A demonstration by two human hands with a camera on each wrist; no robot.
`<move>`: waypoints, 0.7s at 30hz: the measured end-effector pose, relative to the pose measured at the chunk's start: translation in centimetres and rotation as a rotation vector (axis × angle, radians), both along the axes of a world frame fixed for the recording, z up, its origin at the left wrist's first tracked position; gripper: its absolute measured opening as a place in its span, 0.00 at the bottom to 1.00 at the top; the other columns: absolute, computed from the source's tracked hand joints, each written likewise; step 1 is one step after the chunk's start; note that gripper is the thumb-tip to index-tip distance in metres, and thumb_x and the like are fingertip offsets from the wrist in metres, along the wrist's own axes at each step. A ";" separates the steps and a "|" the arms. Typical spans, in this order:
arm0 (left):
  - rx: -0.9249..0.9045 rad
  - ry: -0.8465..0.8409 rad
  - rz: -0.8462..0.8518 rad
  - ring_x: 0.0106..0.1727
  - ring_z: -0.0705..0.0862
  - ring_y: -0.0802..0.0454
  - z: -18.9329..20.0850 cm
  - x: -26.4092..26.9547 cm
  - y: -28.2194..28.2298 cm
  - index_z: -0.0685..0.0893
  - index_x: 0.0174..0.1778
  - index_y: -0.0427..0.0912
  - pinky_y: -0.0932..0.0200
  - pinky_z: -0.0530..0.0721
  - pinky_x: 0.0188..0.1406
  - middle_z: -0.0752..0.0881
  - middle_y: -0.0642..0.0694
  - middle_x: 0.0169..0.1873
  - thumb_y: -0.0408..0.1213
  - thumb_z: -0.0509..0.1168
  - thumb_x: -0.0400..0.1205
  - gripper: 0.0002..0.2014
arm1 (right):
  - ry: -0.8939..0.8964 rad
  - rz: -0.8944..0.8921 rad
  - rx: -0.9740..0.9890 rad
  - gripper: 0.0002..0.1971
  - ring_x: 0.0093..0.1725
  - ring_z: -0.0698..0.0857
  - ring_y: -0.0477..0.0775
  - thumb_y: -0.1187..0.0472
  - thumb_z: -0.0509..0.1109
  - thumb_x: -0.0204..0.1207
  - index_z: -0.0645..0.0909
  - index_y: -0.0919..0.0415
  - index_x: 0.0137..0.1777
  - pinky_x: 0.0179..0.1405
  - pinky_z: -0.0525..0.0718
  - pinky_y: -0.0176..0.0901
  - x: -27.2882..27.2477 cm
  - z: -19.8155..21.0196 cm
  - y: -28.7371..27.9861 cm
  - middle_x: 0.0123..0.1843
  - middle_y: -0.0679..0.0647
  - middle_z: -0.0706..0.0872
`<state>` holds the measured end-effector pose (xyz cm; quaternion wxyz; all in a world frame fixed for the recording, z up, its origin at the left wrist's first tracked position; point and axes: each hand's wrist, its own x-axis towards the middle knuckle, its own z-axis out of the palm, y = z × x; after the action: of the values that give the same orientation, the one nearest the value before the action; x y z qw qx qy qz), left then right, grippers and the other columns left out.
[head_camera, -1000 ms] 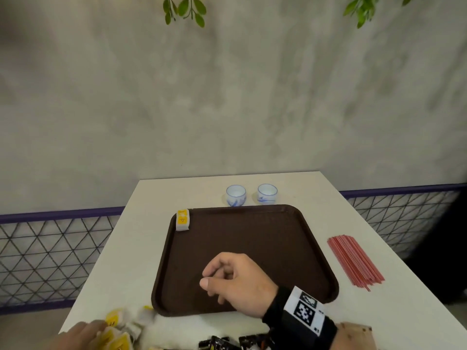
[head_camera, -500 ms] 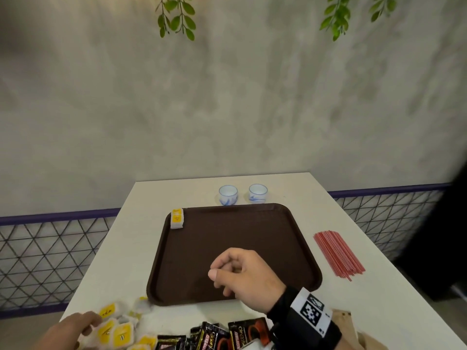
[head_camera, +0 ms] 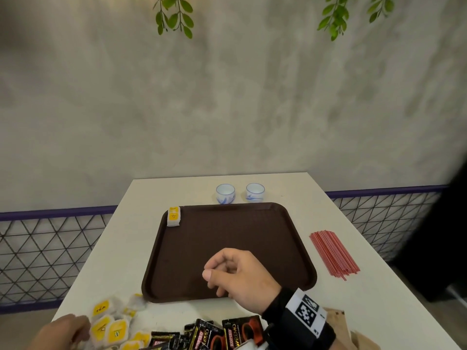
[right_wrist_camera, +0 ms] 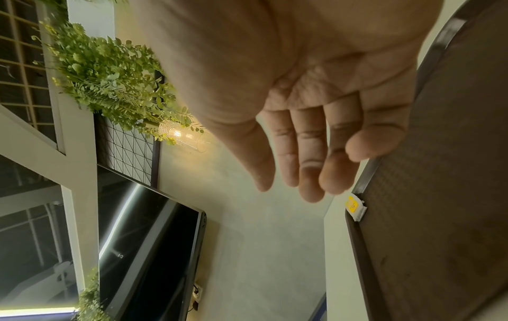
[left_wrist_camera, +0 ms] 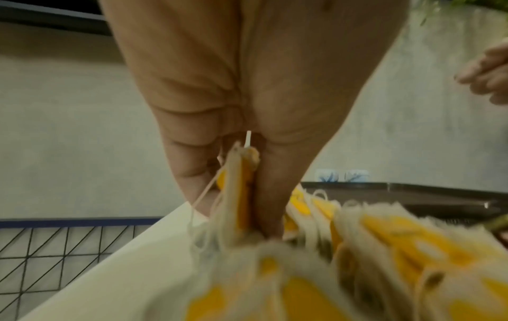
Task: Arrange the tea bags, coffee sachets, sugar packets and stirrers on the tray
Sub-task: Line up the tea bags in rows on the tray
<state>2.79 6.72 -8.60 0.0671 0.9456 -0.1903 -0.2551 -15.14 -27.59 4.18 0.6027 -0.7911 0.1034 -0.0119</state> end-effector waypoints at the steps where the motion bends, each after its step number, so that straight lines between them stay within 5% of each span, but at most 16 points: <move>1: -0.012 -0.099 0.013 0.33 0.78 0.61 2.2 -0.3 -1.0 0.78 0.38 0.69 0.74 0.74 0.34 0.78 0.51 0.28 0.39 0.72 0.68 0.16 | 0.000 0.002 0.002 0.02 0.33 0.83 0.43 0.54 0.72 0.77 0.82 0.49 0.47 0.31 0.76 0.30 0.0 -0.1 0.0 0.39 0.50 0.88; 5: -0.165 -0.265 0.072 0.22 0.77 0.58 7.5 -3.3 -1.6 0.80 0.28 0.63 0.63 0.77 0.28 0.81 0.48 0.20 0.41 0.80 0.49 0.20 | 0.008 0.025 -0.002 0.02 0.33 0.84 0.42 0.54 0.72 0.77 0.82 0.49 0.47 0.32 0.77 0.31 0.4 -0.5 0.2 0.40 0.50 0.88; 8: -0.302 -0.328 0.061 0.18 0.73 0.60 11.8 -5.6 -4.0 0.81 0.23 0.57 0.69 0.70 0.24 0.80 0.47 0.19 0.35 0.85 0.51 0.19 | 0.016 0.062 0.000 0.02 0.34 0.84 0.41 0.55 0.72 0.77 0.82 0.49 0.48 0.32 0.77 0.30 0.7 -0.4 0.6 0.40 0.49 0.87; 11: -0.474 -0.373 0.001 0.24 0.75 0.61 14.4 -6.7 -6.2 0.83 0.32 0.62 0.68 0.70 0.24 0.82 0.47 0.27 0.41 0.85 0.55 0.19 | 0.028 0.135 0.031 0.07 0.37 0.83 0.44 0.54 0.74 0.76 0.81 0.49 0.51 0.35 0.79 0.33 1.1 -0.3 1.8 0.40 0.47 0.85; 16: -0.884 -0.065 -0.005 0.32 0.84 0.64 16.7 -8.5 -10.6 0.89 0.35 0.50 0.70 0.80 0.33 0.89 0.49 0.31 0.55 0.80 0.53 0.19 | 0.034 0.302 0.194 0.21 0.43 0.84 0.49 0.57 0.77 0.73 0.77 0.49 0.65 0.48 0.86 0.49 2.3 -1.0 4.7 0.59 0.46 0.85; 21: -1.032 0.049 0.010 0.43 0.90 0.41 15.6 -8.4 -12.9 0.87 0.40 0.46 0.46 0.87 0.47 0.91 0.40 0.39 0.51 0.78 0.57 0.19 | -0.003 0.253 0.551 0.17 0.36 0.89 0.52 0.73 0.69 0.78 0.74 0.61 0.65 0.34 0.89 0.40 3.0 -1.1 6.3 0.51 0.56 0.85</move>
<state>-5.57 -6.20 6.95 0.5305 0.7841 -0.2853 -0.1497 -12.16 -21.30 3.11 0.7915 -0.6044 0.0028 0.0906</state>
